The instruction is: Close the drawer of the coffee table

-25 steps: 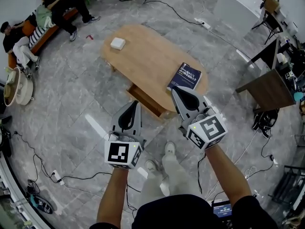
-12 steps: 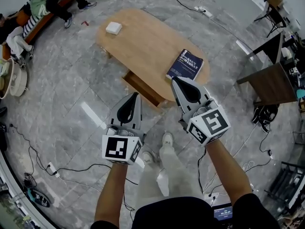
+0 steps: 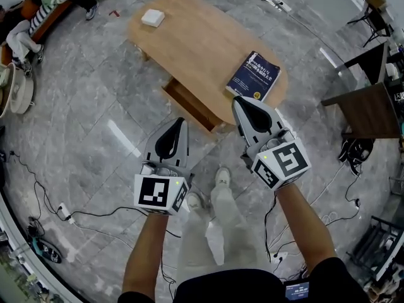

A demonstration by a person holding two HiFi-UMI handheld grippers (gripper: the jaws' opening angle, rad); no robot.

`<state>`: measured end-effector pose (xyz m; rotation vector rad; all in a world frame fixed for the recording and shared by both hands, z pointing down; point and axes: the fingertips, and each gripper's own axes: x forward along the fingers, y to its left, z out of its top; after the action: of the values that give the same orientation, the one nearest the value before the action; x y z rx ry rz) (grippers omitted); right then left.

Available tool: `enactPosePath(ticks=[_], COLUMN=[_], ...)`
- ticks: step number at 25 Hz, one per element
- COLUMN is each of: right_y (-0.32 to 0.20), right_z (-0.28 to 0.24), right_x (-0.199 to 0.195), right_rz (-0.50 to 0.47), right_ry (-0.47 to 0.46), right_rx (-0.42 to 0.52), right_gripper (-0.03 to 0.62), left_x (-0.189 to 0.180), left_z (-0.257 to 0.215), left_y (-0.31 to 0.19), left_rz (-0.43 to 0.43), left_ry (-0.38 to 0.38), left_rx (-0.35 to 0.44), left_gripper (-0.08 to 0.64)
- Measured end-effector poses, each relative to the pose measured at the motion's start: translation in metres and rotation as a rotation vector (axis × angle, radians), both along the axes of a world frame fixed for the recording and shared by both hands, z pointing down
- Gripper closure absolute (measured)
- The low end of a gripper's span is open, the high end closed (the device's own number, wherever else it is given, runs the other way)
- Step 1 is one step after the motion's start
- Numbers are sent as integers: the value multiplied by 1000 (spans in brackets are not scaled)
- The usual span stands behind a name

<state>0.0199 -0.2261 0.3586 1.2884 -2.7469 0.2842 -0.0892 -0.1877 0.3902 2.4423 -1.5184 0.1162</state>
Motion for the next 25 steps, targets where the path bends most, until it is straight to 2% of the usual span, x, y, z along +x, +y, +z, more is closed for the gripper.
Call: enactPosePath(ticks=[6, 25], right_y=[0, 11], right_z=[24, 87], right_x=[-2, -7], right_rz=[-1, -5], right_ry=[-11, 14], right_rx=[-11, -31], right_gripper=[581, 581], left_x=[-4, -7], left_z=[24, 97], left_y=[-1, 12], left_rz=[-14, -28], left_ry=[-26, -38], left_rx=[30, -4], left_gripper=[558, 558])
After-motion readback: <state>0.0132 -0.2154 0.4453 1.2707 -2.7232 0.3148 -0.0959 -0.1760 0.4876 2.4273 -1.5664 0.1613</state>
